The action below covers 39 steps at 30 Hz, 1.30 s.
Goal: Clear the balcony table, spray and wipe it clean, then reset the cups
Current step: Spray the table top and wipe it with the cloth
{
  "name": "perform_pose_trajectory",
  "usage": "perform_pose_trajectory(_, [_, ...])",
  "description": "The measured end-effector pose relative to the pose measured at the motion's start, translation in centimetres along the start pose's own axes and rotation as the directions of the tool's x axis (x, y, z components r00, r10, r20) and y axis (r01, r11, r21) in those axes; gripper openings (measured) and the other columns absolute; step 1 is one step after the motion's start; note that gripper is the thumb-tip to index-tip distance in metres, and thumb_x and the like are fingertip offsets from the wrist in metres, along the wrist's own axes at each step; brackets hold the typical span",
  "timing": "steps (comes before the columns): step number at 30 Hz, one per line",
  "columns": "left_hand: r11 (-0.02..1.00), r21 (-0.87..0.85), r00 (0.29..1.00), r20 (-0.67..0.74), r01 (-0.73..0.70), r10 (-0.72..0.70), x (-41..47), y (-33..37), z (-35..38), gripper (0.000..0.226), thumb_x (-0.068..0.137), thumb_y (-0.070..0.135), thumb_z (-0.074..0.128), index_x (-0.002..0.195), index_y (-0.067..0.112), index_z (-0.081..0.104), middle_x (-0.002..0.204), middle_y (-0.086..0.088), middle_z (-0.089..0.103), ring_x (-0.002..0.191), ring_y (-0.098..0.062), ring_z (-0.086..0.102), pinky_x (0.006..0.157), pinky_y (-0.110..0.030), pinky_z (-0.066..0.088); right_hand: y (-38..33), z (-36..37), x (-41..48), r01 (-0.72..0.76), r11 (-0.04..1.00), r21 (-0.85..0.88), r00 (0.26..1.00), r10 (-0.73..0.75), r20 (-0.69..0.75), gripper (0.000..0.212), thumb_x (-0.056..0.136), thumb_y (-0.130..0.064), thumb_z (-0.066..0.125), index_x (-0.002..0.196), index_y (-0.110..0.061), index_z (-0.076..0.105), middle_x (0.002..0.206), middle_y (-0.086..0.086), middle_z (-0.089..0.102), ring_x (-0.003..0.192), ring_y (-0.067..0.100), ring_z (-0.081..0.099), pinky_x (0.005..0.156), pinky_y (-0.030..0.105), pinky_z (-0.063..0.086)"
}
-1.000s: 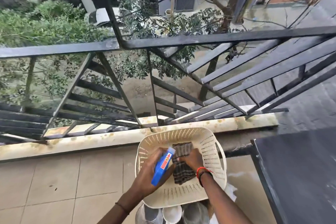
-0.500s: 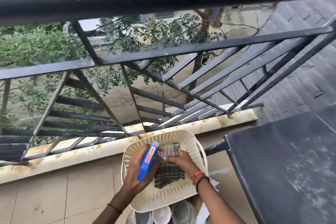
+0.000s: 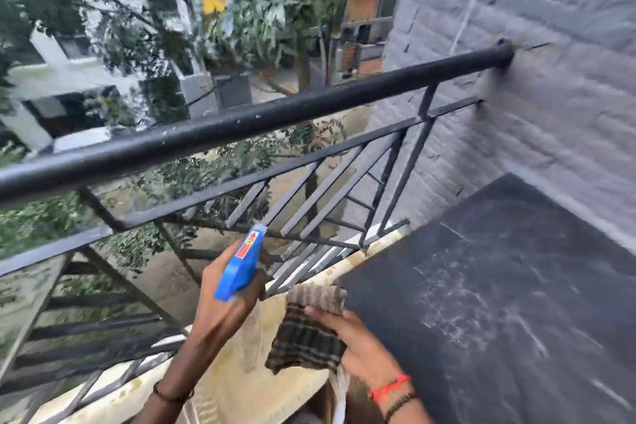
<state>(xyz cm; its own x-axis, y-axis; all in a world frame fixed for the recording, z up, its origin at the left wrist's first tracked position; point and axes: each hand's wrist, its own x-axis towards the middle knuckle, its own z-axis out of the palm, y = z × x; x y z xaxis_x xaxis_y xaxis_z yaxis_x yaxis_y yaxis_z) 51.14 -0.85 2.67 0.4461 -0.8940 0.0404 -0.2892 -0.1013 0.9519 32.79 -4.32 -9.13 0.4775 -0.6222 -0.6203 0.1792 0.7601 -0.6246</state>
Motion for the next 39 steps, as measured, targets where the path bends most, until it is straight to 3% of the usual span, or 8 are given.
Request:
perform_pose_trajectory(2, [0.993,0.025,0.992,0.046,-0.118,0.116,-0.3,1.9,1.1,0.007,0.065,0.013,0.05,0.059,0.009,0.05,0.051,-0.004,0.051,0.046,-0.006,0.046,0.045,-0.011,0.034,-1.7,-1.2,-2.9,0.05,0.995,0.083,0.999,-0.048,-0.024,0.047,0.07,-0.009,0.077,0.113,0.007,0.063,0.108,0.029,0.066,0.09,0.036,0.068,0.073,0.04,0.056])
perform_pose_trajectory(6, [0.987,-0.076,0.97,0.192,-0.138,0.151,-0.2,5.3,5.3,0.023,0.072,0.019,0.054,0.077,-0.003,0.053,0.061,-0.025,0.052,0.049,-0.013,0.045,0.048,-0.023,0.036,-4.4,-5.1,-8.5,0.187,0.953,0.239,0.971,-0.142,-0.192,0.04,0.077,-0.006,0.069,0.115,0.005,0.063,0.11,0.029,0.065,0.089,0.036,0.069,0.071,0.043,0.057])
perform_pose_trajectory(16, [0.985,-0.063,0.857,0.486,-0.162,0.172,-2.1,11.1,22.0,0.038,0.079,0.035,0.064,0.064,0.005,0.048,0.052,-0.003,0.047,0.045,-0.009,0.04,0.047,-0.024,0.034,-7.5,-18.0,-21.4,0.464,0.807,0.365,0.81,-0.22,-0.543,0.038,0.081,-0.004,0.064,0.118,0.004,0.061,0.108,0.027,0.066,0.086,0.034,0.07,0.066,0.045,0.058])
perform_pose_trajectory(19, [0.987,-0.027,0.866,0.476,-0.16,0.154,-2.4,12.6,26.9,0.036,0.084,0.028,0.066,0.059,0.01,0.048,0.05,-0.006,0.047,0.043,-0.009,0.039,0.045,-0.022,0.033,-8.3,-21.2,-23.9,0.493,0.782,0.38,0.784,-0.211,-0.584,0.039,0.079,-0.004,0.066,0.118,0.002,0.062,0.11,0.026,0.066,0.086,0.034,0.07,0.067,0.046,0.057])
perform_pose_trajectory(23, [0.988,0.055,0.859,0.502,-0.147,0.1,-1.8,14.5,32.3,0.026,0.085,0.015,0.06,0.068,-0.004,0.061,0.046,-0.008,0.053,0.037,-0.009,0.046,0.044,-0.015,0.037,-9.4,-24.4,-25.8,0.518,0.752,0.408,0.757,-0.181,-0.627,0.045,0.074,-0.007,0.067,0.118,0.002,0.061,0.117,0.027,0.062,0.093,0.036,0.068,0.079,0.053,0.055])
perform_pose_trajectory(27, [0.981,0.122,0.841,0.537,-0.15,0.061,-0.7,16.3,37.7,0.03,0.068,0.03,0.052,0.063,0.004,0.067,0.038,0.0,0.055,0.045,-0.012,0.056,0.057,-0.029,0.046,-11.4,-28.0,-26.8,0.515,0.74,0.433,0.758,-0.156,-0.634,0.044,0.075,-0.007,0.067,0.118,0.002,0.061,0.109,0.026,0.066,0.092,0.036,0.068,0.076,0.055,0.055])
perform_pose_trajectory(33, [0.977,0.185,0.833,0.553,-0.108,-0.013,1.6,17.4,43.7,0.04,0.061,0.034,0.048,0.067,0.001,0.07,0.048,-0.003,0.058,0.05,-0.017,0.056,0.047,-0.017,0.038,-13.8,-31.0,-26.1,0.512,0.718,0.472,0.77,-0.14,-0.622,0.05,0.075,-0.008,0.069,0.123,0.0,0.06,0.117,0.026,0.062,0.105,0.039,0.062,0.083,0.055,0.052])
perform_pose_trajectory(39, [0.971,0.218,0.812,0.581,-0.098,-0.049,4.6,16.9,48.5,0.041,0.088,0.036,0.064,0.068,0.0,0.067,0.047,-0.001,0.065,0.045,-0.013,0.06,0.062,-0.025,0.05,-15.0,-32.8,-24.7,0.485,0.723,0.491,0.785,-0.113,-0.609,0.047,0.072,-0.009,0.072,0.116,0.002,0.063,0.11,0.025,0.066,0.095,0.036,0.067,0.092,0.054,0.048])
